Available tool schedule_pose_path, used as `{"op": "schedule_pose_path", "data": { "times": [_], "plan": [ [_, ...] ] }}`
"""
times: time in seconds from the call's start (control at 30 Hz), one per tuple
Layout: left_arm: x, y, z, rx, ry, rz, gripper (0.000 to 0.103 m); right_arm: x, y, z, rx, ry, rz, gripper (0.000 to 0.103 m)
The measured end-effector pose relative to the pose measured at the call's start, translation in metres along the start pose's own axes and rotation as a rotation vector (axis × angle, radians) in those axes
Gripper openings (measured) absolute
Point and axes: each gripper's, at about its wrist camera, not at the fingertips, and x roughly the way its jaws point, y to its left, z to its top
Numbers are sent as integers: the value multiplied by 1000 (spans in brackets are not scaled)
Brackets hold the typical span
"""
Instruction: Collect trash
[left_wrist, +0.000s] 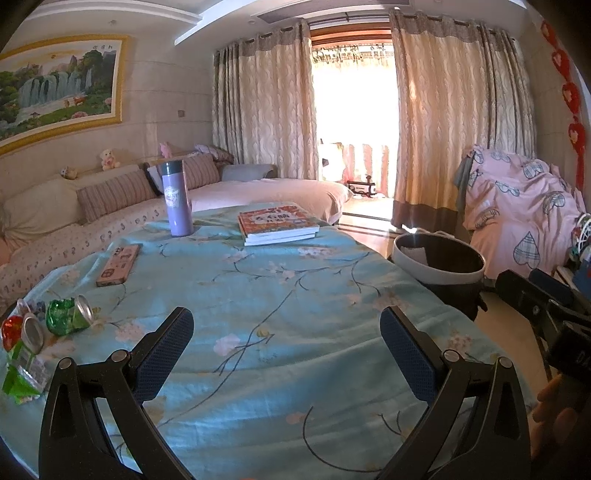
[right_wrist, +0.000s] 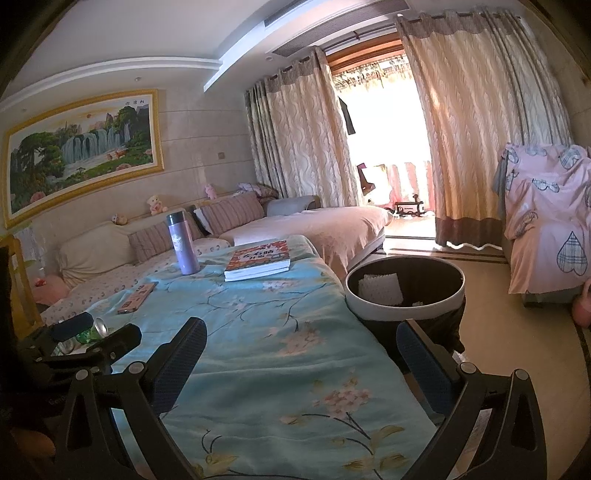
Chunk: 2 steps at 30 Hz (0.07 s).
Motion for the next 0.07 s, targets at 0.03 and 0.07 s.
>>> {"op": "schedule_pose_path", "data": {
  "times": [0.03, 0.07],
  "plan": [
    [0, 0, 0, -1, 2, -1, 103, 0, 1, 0, 3, 2, 3, 103],
    [0, 1, 0, -4, 6, -5, 103, 0, 0, 1, 4, 3, 4, 103]
  ]
}}
